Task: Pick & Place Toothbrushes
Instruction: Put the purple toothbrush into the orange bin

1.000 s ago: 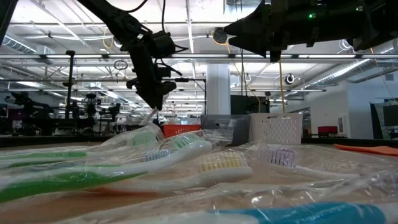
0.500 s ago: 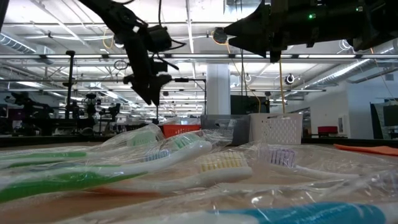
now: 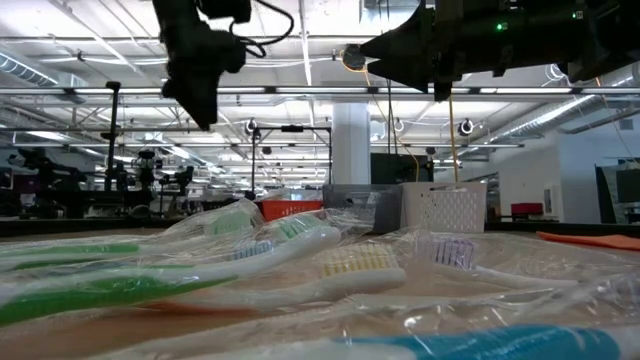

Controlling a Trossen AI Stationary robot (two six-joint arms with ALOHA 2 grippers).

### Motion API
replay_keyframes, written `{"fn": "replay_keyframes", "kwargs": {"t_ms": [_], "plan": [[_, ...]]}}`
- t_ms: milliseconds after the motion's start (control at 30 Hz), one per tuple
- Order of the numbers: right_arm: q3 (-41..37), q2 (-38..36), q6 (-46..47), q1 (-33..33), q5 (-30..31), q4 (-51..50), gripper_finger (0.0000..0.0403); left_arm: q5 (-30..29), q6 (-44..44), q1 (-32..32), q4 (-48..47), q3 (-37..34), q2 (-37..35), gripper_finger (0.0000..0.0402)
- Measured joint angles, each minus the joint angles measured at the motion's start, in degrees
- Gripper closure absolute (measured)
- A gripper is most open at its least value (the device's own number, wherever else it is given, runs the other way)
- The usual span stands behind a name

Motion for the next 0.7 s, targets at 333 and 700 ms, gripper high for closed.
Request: {"fn": "replay_keyframes", "kwargs": {"t_ms": [333, 700], "plan": [[0.0, 0.0, -0.1, 0.0, 0.0, -0.1, 0.0202, -3.3, -16.4, -19.9, -7.5, 0.0, -0.5, 0.0249], [0.0, 0.0, -0.1, 0.0, 0.0, -0.8, 0.0202, -8.9, -42.4, -39.8, -8.4, -0.1, -0.3, 0.0249]]}}
